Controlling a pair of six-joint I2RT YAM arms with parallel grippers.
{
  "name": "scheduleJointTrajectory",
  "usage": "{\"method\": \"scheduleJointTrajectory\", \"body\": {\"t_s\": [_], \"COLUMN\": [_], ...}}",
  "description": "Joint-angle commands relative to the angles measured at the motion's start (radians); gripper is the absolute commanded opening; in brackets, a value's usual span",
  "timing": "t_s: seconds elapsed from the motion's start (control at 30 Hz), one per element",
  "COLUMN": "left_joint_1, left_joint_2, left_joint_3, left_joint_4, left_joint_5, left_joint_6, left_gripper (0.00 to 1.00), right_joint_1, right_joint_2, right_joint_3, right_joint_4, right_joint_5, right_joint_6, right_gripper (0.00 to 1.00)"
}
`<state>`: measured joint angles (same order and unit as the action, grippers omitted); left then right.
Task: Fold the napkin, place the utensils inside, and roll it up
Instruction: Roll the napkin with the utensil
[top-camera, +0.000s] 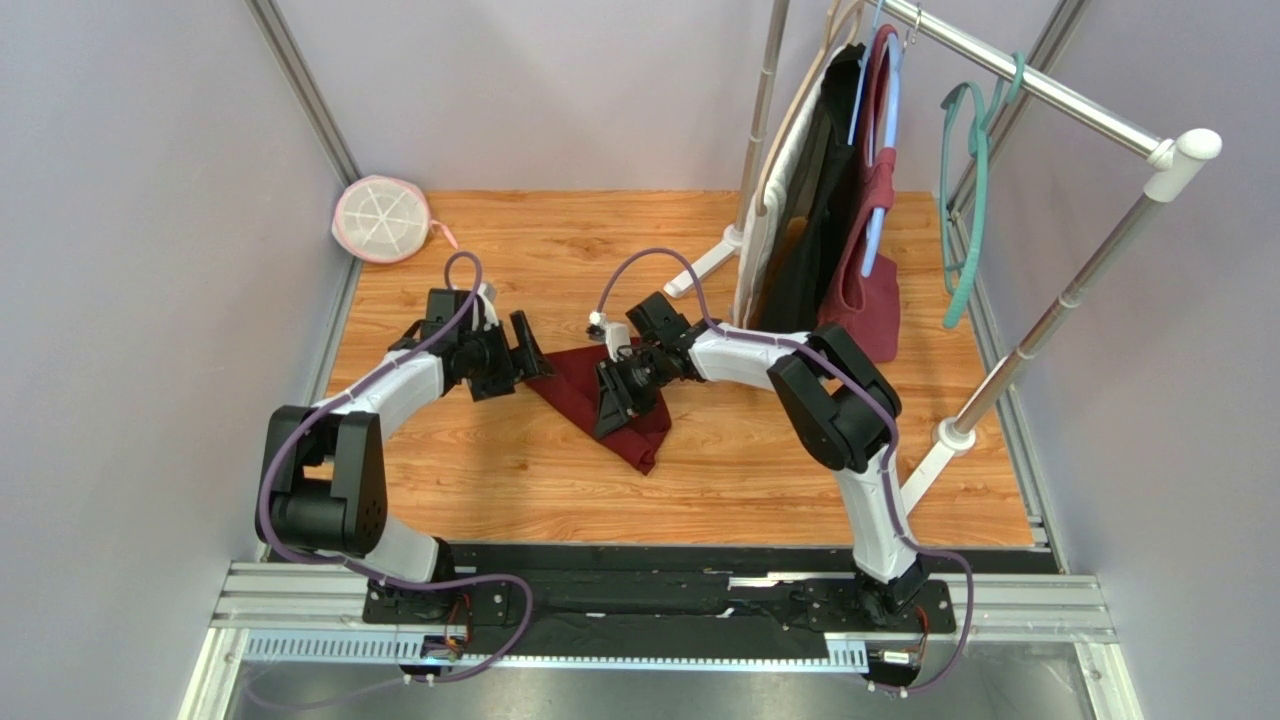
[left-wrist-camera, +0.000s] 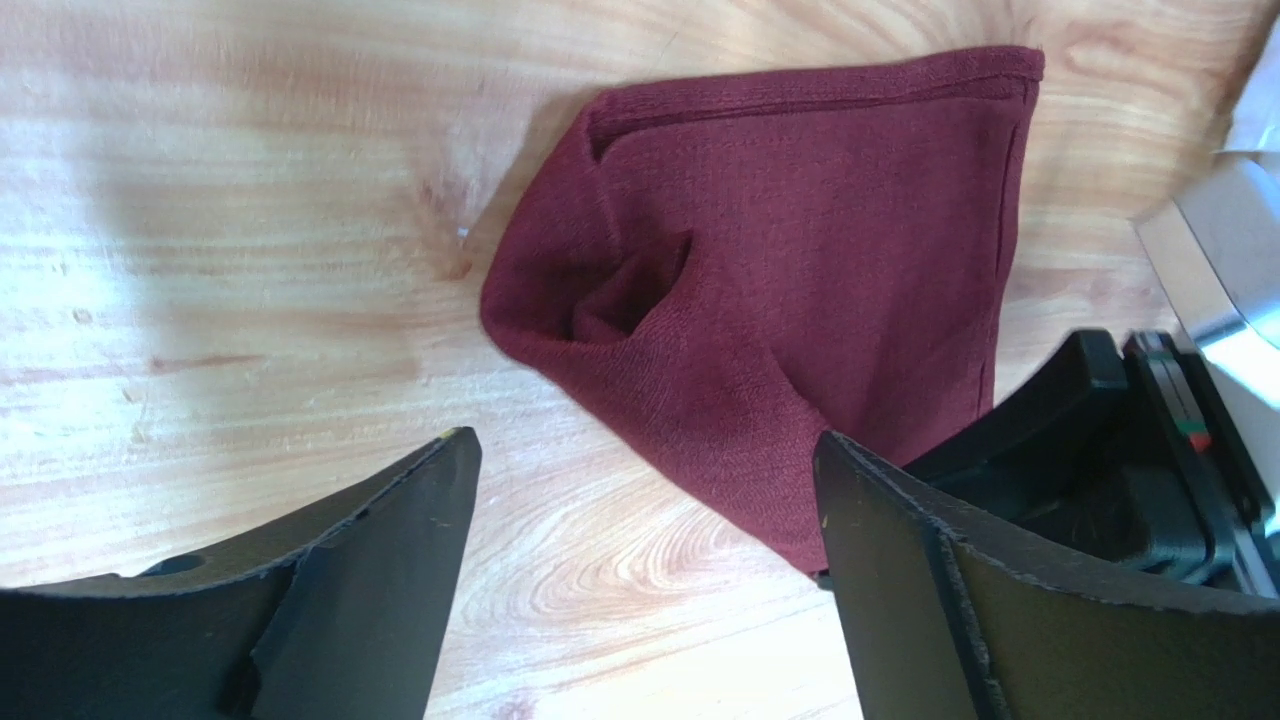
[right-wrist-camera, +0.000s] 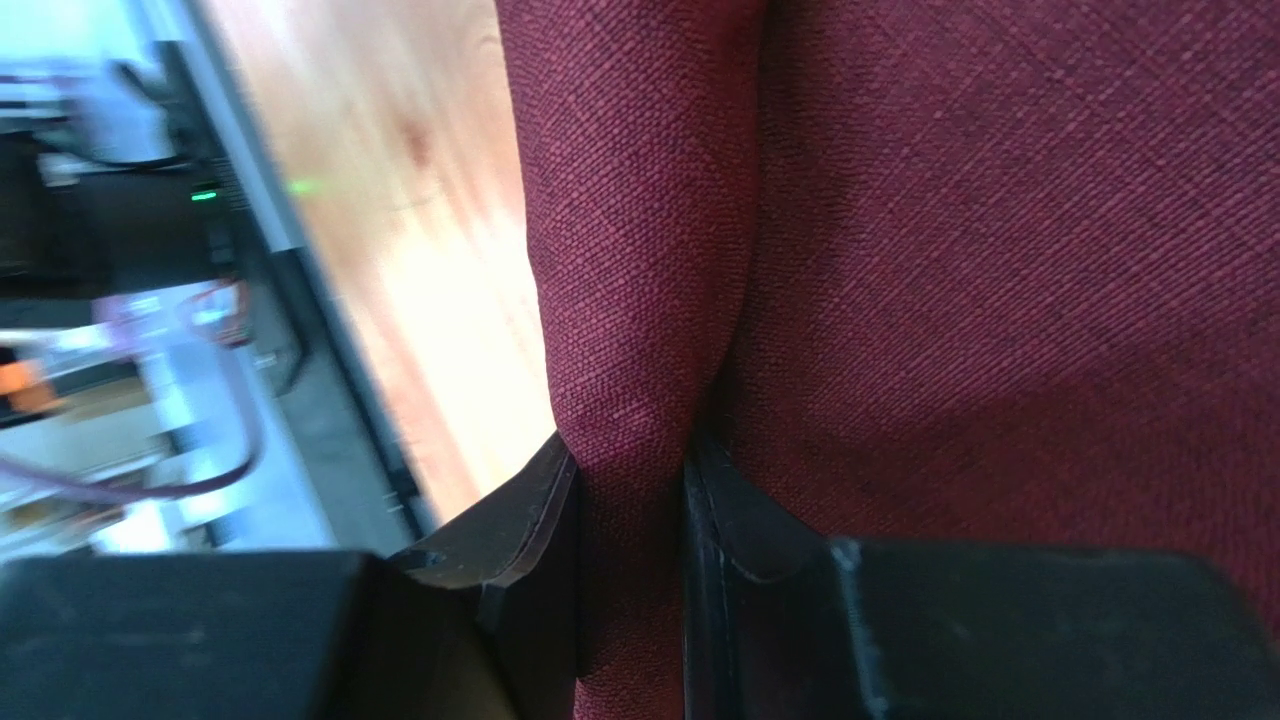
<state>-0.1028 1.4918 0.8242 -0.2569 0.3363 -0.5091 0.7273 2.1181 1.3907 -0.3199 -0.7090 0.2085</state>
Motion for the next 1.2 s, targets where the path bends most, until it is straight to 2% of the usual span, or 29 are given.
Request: {"method": "scheduleJointTrajectory", "body": {"t_s": [0.0, 0.27, 0.4, 0.53, 0.6, 0.67, 0.8, 0.83, 0.9, 0.93, 1.03, 1.17], "left_joint_1": [0.003, 0.003, 0.002, 0.003, 0.003, 0.003, 0.003, 0.003, 0.003, 0.003, 0.003, 0.003], "left_joint_2": [-0.01, -0.001, 0.027, 0.071, 0.082, 0.093, 0.11, 0.113, 0.12, 0.127, 0.142, 0.159], "left_joint_3": [0.001, 0.003, 0.01, 0.027, 0.032, 0.036, 0.053, 0.062, 0.072, 0.081, 0.102, 0.128], "left_joint_4": [0.05, 0.041, 0.036, 0.045, 0.05, 0.05, 0.03, 0.028, 0.01, 0.002, -0.024, -0.054], "left_joint_5": [0.007, -0.06, -0.06, -0.057, -0.051, -0.056, -0.049, -0.048, -0.048, -0.051, -0.049, -0.046], "left_joint_6": [0.018, 0.017, 0.015, 0.014, 0.012, 0.012, 0.021, 0.024, 0.027, 0.027, 0.03, 0.035], "left_gripper": [0.86, 0.77, 0.65, 0.61, 0.49, 0.44, 0.19, 0.15, 0.09, 0.08, 0.05, 0.03], "right_joint_1": [-0.02, -0.063, -0.074, -0.074, -0.074, -0.074, -0.074, -0.074, -0.075, -0.074, -0.072, -0.049], "right_joint_2": [0.104, 0.183, 0.203, 0.204, 0.204, 0.203, 0.171, 0.161, 0.119, 0.097, 0.019, -0.101], "right_joint_3": [0.027, 0.033, 0.041, 0.042, 0.042, 0.041, 0.036, 0.039, 0.047, 0.05, 0.057, 0.053], "right_joint_4": [-0.064, -0.012, -0.002, -0.002, -0.002, -0.004, -0.013, -0.024, -0.062, -0.076, -0.123, -0.168], "right_joint_5": [-0.194, -0.27, -0.28, -0.28, -0.274, -0.273, -0.265, -0.259, -0.224, -0.209, -0.138, 0.011], "right_joint_6": [0.08, 0.156, 0.167, 0.161, 0.16, 0.158, 0.137, 0.117, 0.097, 0.077, 0.054, 0.0], "right_gripper": [0.15, 0.15, 0.15, 0.16, 0.16, 0.17, 0.32, 0.39, 0.46, 0.54, 0.61, 0.65]}}
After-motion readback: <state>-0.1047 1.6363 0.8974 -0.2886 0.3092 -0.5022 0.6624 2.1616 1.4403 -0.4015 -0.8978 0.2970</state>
